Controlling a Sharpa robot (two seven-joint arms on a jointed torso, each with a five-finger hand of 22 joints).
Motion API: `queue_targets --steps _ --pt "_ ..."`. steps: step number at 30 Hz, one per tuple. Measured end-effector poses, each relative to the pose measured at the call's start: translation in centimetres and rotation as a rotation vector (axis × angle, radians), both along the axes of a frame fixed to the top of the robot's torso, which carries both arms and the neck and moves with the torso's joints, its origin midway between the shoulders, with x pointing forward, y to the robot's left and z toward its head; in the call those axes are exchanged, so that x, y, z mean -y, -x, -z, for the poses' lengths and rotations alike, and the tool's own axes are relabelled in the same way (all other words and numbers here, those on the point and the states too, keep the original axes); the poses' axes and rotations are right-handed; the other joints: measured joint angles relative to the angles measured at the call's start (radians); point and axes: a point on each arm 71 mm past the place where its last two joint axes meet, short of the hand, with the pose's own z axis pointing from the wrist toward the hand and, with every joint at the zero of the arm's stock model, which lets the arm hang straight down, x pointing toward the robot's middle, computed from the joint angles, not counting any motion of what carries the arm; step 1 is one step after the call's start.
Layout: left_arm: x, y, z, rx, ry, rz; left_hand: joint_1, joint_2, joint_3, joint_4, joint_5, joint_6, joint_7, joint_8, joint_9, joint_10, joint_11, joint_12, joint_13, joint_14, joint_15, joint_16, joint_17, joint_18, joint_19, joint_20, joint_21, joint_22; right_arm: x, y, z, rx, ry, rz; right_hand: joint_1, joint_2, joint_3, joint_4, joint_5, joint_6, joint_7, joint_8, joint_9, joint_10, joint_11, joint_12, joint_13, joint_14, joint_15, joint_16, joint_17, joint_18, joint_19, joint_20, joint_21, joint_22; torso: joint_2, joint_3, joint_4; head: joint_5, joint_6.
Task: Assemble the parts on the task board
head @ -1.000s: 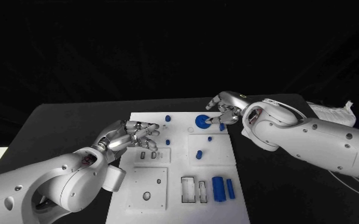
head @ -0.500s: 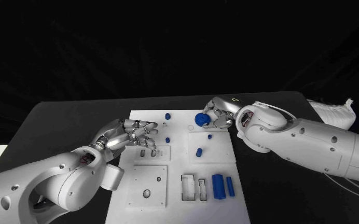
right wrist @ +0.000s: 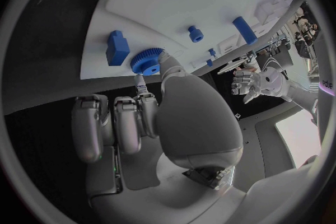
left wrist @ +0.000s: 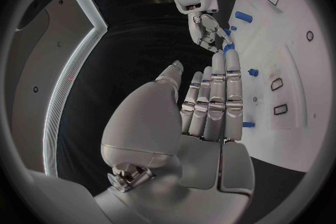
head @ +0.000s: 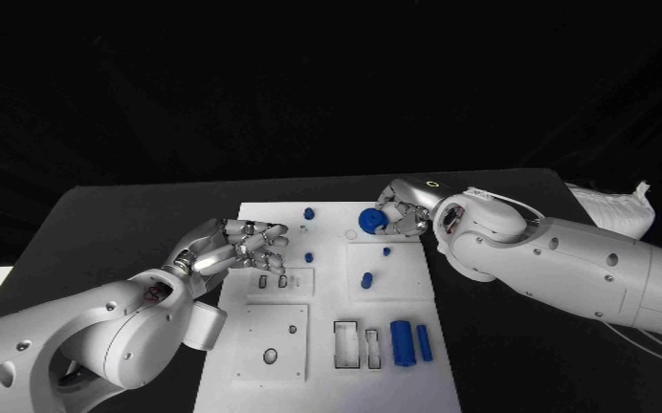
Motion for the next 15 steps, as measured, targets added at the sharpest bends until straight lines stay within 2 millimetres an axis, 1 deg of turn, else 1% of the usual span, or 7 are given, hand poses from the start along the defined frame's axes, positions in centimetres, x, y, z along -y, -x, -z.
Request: queue_targets --steps 2,4,6,7,9,11,15 --pt "-0.02 0.01 0.0 0.0 0.0 -0.001 0.0 0.0 0.0 0.0 0.0 0.0 0.0 0.0 0.0 0.0 0.0 0.0 0.0 0.0 0.0 0.0 0.0 0.0 0.0 0.0 0.0 0.0 0.0 0.0 -0.01 0.002 0.002 0.001 0.004 0.004 0.006 0.0 0.0 0.004 -0.004 0.0 0.001 0.0 0.0 0.007 0.0 0.0 0.0 0.0 0.0 0.0 0.0 0.0 0.001 0.0 0.0 -0.0004 0.0 0.0 -0.001" --pt "-0.04 0.02 -0.01 0.0 0.0 -0.001 0.0 0.0 0.0 0.0 0.0 0.0 0.0 0.0 0.0 0.0 0.0 0.0 0.0 0.0 0.0 0.0 0.0 0.0 0.0 0.0 0.0 0.0 -0.01 -0.01 -0.01 0.003 0.004 0.002 0.004 0.004 0.01 -0.001 -0.004 0.01 -0.003 0.007 0.002 0.0 0.0 0.013 0.0 0.0 0.0 0.0 0.0 0.0 0.0 0.0 0.001 0.0 0.0 -0.0006 0.0 0.0 -0.002" --pt "-0.06 0.03 -0.01 -0.001 0.0 -0.002 0.0 0.0 0.0 0.0 0.0 0.0 0.0 0.0 0.0 0.0 0.0 0.0 0.0 0.0 0.0 0.0 0.0 0.0 0.0 0.0 0.0 0.0 -0.01 -0.05 0.01 0.004 0.005 0.003 0.003 0.012 0.01 0.0 -0.004 0.013 -0.006 0.008 0.002 0.002 -0.002 0.02 0.0 0.0 0.0 0.0 0.0 0.0 0.0 0.0 0.002 0.0 0.0 -0.0011 0.0 -0.001 -0.002" --pt "-0.07 0.03 -0.01 -0.001 0.0 -0.002 0.0 0.0 0.0 0.0 0.0 0.0 0.0 0.0 0.0 0.0 0.0 0.0 0.0 0.0 0.0 0.0 0.0 0.0 0.0 0.0 0.0 0.0 -0.02 -0.06 0.01 0.004 0.006 0.003 0.001 0.015 0.012 0.002 -0.004 0.016 -0.004 0.008 0.002 0.004 -0.004 0.022 0.0 0.0 0.0 0.0 0.0 0.0 0.0 0.0 0.004 0.0 0.0 -0.0012 0.0 -0.001 -0.003" --pt "-0.09 0.04 -0.02 -0.001 0.0 -0.002 0.0 0.0 0.0 0.0 0.0 0.0 0.0 0.0 0.0 0.0 0.0 0.0 0.0 0.0 0.0 0.0 0.002 0.0 -0.004 0.004 0.0 0.001 -0.05 -0.09 0.02 0.004 0.007 0.004 0.001 0.015 0.013 0.002 -0.004 0.017 -0.003 0.008 0.002 0.004 -0.004 0.022 0.0 0.0 0.0 0.0 0.0 0.0 0.0 0.0 0.004 0.0 0.0 -0.0018 0.0 -0.001 -0.004" --pt "-0.11 0.05 -0.02 -0.001 0.0 -0.003 0.0 0.0 0.0 0.0 0.0 0.0 0.0 0.0 0.0 0.0 0.0 0.0 0.0 0.0 0.0 0.0 0.002 0.0 -0.004 0.004 0.0 0.001 -0.13 -0.11 0.03 0.005 0.007 0.004 0.001 0.015 0.012 0.002 -0.004 0.02 -0.006 0.008 0.002 0.004 -0.004 0.022 0.0 0.0 0.0 0.004 0.0 0.0 0.0 0.0 0.004 0.0 0.0 -0.0017 0.0 -0.001 -0.005" --pt "-0.14 0.06 -0.02 -0.001 0.0 -0.003 0.0 0.0 0.0 0.0 0.0 0.0 0.0 0.0 0.0 0.0 0.0 0.0 0.0 0.0 0.0 0.0 0.002 0.0 -0.004 0.004 0.0 0.001 -0.31 -0.13 0.03 0.005 0.007 0.002 0.001 0.015 0.012 0.002 -0.004 0.02 -0.006 0.008 0.002 0.004 -0.004 0.022 0.0 0.0 0.0 0.004 0.0 0.0 0.0 0.0 0.004 0.0 0.0 -0.0023 0.0001 -0.001 -0.006"
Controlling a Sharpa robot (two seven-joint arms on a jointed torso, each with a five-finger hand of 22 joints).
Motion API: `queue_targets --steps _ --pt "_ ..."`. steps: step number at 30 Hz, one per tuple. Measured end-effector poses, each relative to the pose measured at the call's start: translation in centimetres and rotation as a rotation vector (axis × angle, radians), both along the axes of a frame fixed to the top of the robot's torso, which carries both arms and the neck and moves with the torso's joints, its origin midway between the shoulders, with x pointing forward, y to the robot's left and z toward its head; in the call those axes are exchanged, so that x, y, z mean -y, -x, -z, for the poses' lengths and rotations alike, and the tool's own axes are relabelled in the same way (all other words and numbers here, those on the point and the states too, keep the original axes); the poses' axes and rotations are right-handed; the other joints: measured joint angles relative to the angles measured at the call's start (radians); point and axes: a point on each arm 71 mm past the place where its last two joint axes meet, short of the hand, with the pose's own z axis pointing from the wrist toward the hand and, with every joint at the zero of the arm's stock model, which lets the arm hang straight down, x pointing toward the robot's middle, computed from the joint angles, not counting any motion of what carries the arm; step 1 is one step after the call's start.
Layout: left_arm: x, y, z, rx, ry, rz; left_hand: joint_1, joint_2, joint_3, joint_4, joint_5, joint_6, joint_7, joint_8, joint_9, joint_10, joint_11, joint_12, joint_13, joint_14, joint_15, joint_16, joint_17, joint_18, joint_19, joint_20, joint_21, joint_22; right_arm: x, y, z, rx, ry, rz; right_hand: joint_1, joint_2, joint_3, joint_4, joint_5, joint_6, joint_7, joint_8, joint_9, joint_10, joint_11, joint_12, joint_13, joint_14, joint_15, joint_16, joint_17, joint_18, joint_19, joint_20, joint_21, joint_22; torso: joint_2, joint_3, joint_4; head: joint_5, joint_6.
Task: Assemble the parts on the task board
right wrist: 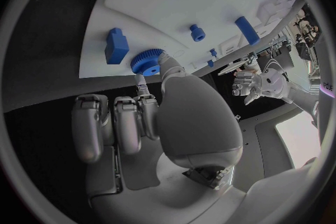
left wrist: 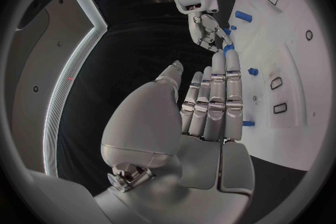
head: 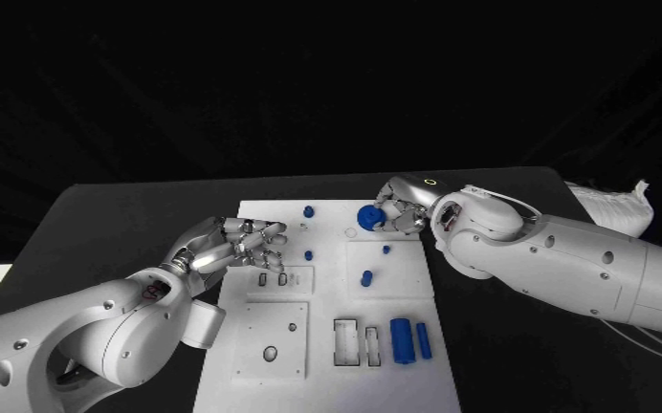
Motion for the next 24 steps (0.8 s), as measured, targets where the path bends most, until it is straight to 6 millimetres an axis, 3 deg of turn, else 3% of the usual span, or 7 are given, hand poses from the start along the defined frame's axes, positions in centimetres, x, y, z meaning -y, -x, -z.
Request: queue_targets --steps 14,18,24 --pt "-0.12 0.05 -0.02 -0.001 0.0 -0.002 0.0 0.0 0.003 -0.003 0.0 0.0 0.0 0.0 0.0 0.0 0.0 0.0 -0.001 -0.003 0.003 0.0 0.001 0.0 0.0 0.0 0.0 0.0 -0.47 -0.02 -0.06 0.01 -0.001 -0.007 0.0 0.0 0.0 0.0 -0.01 0.0 0.0 0.0 0.0 0.0 0.0 0.005 0.0 0.0 0.0 0.0 0.0 0.0 0.0 0.0 0.001 0.0 -0.001 -0.001 0.001 -0.001 -0.004" --pt "-0.17 0.05 -0.01 -0.001 0.0 -0.003 0.0 0.0 0.003 -0.003 0.0 0.0 0.0 0.0 0.0 0.0 0.0 0.0 -0.001 -0.003 0.003 0.0 0.001 0.0 0.0 0.0 0.0 0.0 -0.66 0.03 -0.18 0.021 -0.004 -0.011 -0.035 -0.019 -0.005 0.021 -0.019 0.0 0.0 0.0 -0.002 0.0 0.0 0.005 0.0 0.0 0.0 0.0 0.0 0.0 0.0 0.0 0.003 0.0 -0.001 -0.001 0.001 0.001 -0.004" --pt "-0.21 0.06 -0.02 -0.003 0.0 -0.005 0.0 0.0 0.003 -0.003 0.0 0.0 0.0 0.0 0.0 0.0 0.0 0.0 -0.001 -0.007 0.0 0.0 0.002 0.0 0.0 0.0 0.0 0.0 -0.87 0.03 -0.29 0.031 -0.008 -0.014 -0.039 -0.022 -0.005 0.026 -0.019 0.0 0.0 0.0 -0.003 0.0 0.0 0.005 0.0 0.0 0.0 0.0 0.0 0.0 0.0 0.0 0.003 0.001 -0.001 -0.001 0.0007 0.004 -0.004"
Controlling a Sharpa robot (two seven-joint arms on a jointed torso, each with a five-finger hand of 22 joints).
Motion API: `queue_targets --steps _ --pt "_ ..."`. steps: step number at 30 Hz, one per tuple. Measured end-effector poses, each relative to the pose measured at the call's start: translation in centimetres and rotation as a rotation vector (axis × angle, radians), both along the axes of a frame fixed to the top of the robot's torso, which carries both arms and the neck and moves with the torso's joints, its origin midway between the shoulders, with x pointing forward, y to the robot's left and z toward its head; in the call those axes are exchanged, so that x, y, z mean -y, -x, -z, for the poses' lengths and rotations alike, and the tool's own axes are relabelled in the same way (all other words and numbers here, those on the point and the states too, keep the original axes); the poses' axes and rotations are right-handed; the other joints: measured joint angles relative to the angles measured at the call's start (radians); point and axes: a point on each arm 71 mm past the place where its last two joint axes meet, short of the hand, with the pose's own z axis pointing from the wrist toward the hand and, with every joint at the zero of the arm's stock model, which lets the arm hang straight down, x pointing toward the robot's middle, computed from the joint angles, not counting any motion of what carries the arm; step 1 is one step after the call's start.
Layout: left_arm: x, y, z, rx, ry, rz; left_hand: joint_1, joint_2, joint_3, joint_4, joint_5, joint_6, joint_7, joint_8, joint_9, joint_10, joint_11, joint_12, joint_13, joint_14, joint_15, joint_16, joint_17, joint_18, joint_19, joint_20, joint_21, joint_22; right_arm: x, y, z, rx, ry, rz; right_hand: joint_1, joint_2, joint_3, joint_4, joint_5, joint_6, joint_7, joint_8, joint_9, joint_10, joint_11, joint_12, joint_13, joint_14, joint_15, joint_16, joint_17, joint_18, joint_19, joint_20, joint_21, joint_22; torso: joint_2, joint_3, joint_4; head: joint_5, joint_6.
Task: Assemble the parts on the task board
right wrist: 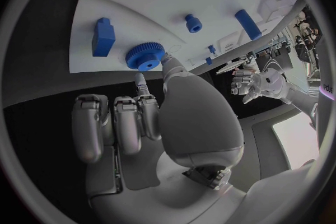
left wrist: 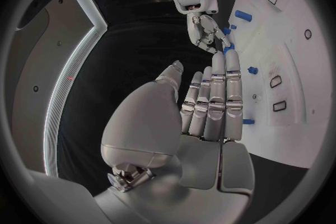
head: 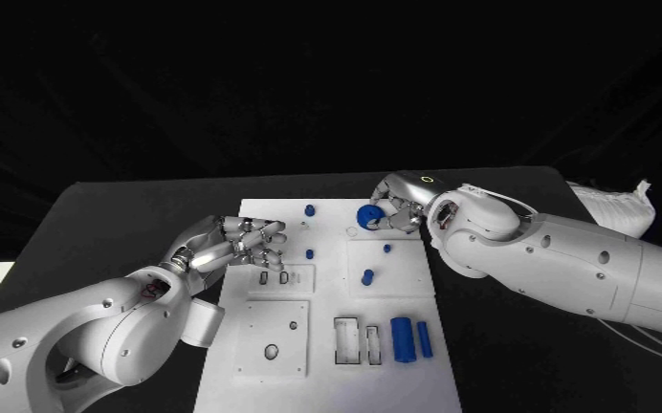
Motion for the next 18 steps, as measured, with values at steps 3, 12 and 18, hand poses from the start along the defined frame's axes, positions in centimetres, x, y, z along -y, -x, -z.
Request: queue_targets --steps 3,12,18 --pt "0.0 0.02 -0.01 0.0 0.0 0.0 0.0 0.0 0.0 0.0 0.0 0.0 0.0 0.0 0.0 0.0 0.0 0.0 0.0 0.0 0.0 0.0 0.0 0.0 0.0 0.0 0.0 0.0 -0.06 -0.05 -0.02 0.003 0.0 0.0 0.0 0.0 0.0 0.0 0.0 0.0 0.0 0.0 0.0 0.0 0.0 0.0 0.0 0.0 0.0 0.0 0.001 0.0 0.0 0.0 0.0 0.0 0.0 0.0 -0.0003 0.0 0.0" --pt "-0.03 0.04 -0.01 -0.001 0.001 0.0 0.0 0.0 0.0 0.0 0.0 0.0 0.0 0.0 0.0 0.0 0.0 0.0 0.0 0.0 0.0 0.0 0.0 0.0 0.0 0.0 0.0 0.001 -0.11 -0.38 0.1 0.0 0.005 0.006 0.0 0.0 0.004 0.004 0.0 0.0 0.0 0.0 0.0 0.0 0.0 0.0 0.0 0.0 0.0 0.004 0.001 0.0 0.0 0.0 0.0 0.0 0.0 -0.0001 -0.0007 0.0 -0.002" --pt "-0.09 0.07 -0.02 -0.002 0.001 -0.001 0.0 0.0 0.0 0.0 0.0 0.0 0.0 0.0 0.0 0.0 0.0 0.0 0.0 0.0 0.0 0.0 0.0 0.0 0.0 0.0 0.0 0.001 -0.15 -0.63 0.27 -0.008 0.014 0.01 0.008 0.008 0.014 -0.001 0.0 0.0 0.0 0.0 0.0 0.0 0.0 0.0 0.0 0.0 0.0 0.004 0.0 0.0 0.0 0.0 0.0 0.0 0.0 0.0 -0.0007 0.003 -0.005"
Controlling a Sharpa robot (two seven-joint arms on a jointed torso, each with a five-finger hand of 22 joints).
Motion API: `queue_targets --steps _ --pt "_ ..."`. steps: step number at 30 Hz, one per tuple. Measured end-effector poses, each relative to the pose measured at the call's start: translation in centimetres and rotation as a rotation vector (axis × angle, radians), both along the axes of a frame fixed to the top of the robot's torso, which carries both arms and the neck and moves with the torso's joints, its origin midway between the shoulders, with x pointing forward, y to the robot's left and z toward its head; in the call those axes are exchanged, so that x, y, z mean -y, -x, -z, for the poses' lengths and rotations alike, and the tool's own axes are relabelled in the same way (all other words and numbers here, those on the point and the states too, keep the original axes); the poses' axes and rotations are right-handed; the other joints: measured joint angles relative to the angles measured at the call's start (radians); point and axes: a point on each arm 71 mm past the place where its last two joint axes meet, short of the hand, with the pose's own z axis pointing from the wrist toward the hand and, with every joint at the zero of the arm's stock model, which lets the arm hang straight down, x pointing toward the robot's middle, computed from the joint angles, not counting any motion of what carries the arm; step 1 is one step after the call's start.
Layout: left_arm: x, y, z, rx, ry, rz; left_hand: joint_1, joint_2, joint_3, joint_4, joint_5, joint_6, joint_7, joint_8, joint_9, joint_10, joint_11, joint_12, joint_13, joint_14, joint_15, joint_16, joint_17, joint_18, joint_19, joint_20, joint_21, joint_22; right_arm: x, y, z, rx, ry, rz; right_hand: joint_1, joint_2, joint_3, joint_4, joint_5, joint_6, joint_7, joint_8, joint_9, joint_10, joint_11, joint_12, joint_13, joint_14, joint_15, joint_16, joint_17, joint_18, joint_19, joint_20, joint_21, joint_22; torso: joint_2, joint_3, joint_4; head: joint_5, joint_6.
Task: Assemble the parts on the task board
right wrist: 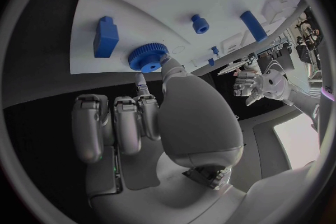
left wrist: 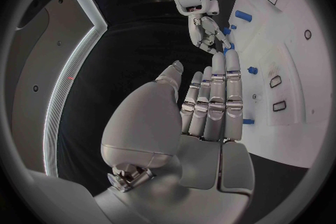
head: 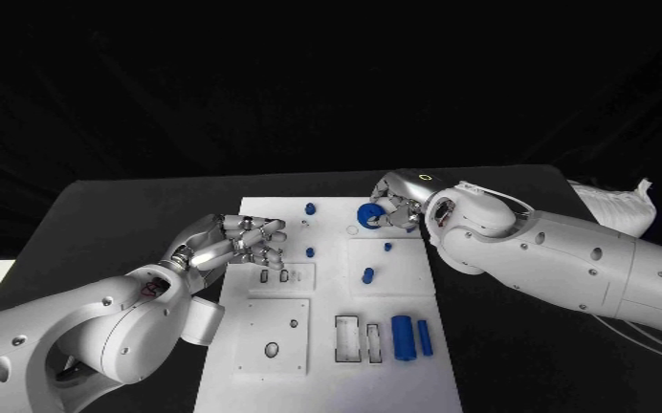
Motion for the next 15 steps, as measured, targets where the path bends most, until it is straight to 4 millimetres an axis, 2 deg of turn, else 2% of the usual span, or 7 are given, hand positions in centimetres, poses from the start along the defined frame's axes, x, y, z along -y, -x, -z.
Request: queue_targets --steps 10,15 --pt "-0.06 0.03 -0.01 -0.001 0.0 -0.001 0.0 0.0 0.0 0.0 0.0 0.0 0.0 0.0 0.0 0.0 0.0 0.0 0.0 0.0 0.0 0.0 0.0 0.0 0.0 0.0 0.0 0.0 -0.11 -0.17 0.12 -0.008 0.011 0.0 0.017 0.017 0.02 -0.014 0.0 0.012 -0.001 0.0 -0.001 0.0 0.0 0.0 0.001 0.0 0.0 0.0 0.0 0.0 0.0 0.0 0.0 0.0 0.0 0.0 0.0 0.001 -0.004" --pt "-0.08 0.03 -0.01 -0.001 0.0 -0.001 0.0 0.0 0.0 0.0 0.0 0.0 0.0 0.0 0.0 0.0 0.0 0.0 0.0 0.0 0.0 0.0 0.0 0.0 0.0 0.0 0.0 0.0 -0.18 -0.21 0.09 -0.009 0.014 -0.001 0.04 0.04 0.06 -0.027 -0.044 0.043 -0.007 0.008 -0.001 0.004 -0.004 0.0 0.001 0.0 0.0 0.0 0.0 0.0 0.0 0.0 0.003 0.0 0.0 0.0001 -0.0001 0.001 -0.006"
